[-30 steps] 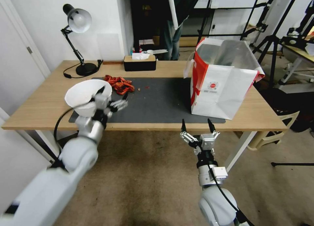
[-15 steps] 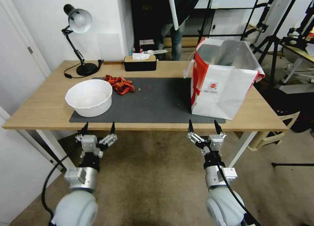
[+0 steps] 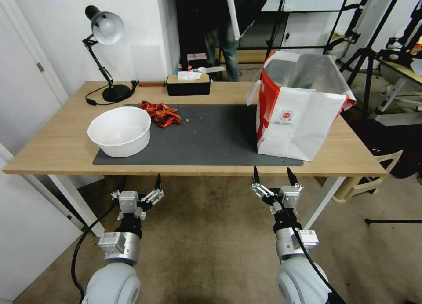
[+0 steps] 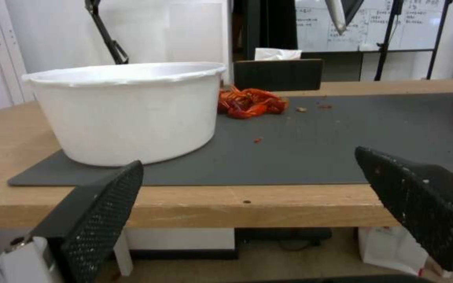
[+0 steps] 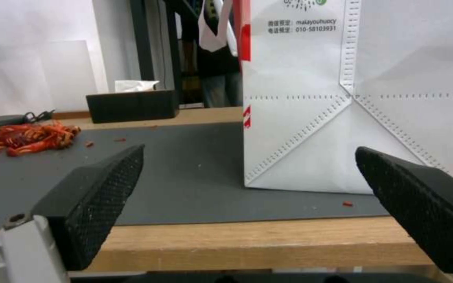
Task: Close the takeout container lid, then place the container into the takeout bag.
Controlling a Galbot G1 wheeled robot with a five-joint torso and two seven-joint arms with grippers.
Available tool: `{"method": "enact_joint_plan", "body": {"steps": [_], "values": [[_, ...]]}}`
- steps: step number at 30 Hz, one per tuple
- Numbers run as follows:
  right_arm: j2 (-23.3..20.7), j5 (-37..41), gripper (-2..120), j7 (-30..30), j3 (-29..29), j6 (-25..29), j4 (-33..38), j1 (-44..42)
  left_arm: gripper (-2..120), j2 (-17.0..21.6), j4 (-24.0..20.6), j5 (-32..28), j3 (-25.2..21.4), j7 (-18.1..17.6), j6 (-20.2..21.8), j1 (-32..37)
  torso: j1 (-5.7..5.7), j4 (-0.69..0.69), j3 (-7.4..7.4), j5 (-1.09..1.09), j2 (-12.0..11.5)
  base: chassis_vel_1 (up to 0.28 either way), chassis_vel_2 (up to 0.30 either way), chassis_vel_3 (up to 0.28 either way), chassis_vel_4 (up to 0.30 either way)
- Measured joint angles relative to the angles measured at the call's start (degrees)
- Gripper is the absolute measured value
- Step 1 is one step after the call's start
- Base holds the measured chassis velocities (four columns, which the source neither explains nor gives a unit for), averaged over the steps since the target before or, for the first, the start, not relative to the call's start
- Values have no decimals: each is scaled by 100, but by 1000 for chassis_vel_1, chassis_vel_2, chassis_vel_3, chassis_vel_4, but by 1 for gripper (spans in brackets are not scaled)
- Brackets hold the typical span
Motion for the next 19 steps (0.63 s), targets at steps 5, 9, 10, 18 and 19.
{"method": "enact_joint_plan", "body": {"steps": [5,9,10,18,19], "values": [[-1,0,100,-1,-2,-2,-2,0,100,8,1,-9,5,2,0,-9,1,0,0,0,0,0,0,0,0],[-1,0,100,0,-3,-4,-4,2,100,12,3,-13,7,4,0,-14,1,0,0,0,0,0,0,0,0],[-1,0,100,0,-4,-4,-5,2,100,13,3,-13,7,4,0,-15,0,0,0,0,0,0,0,0,0],[-1,0,100,0,-5,-7,-5,4,100,17,5,-16,11,6,2,-20,0,0,0,0,0,0,0,0,0],[-1,0,100,0,-5,-7,-5,4,100,17,5,-17,11,6,2,-20,0,0,0,0,0,0,0,0,0]]}}
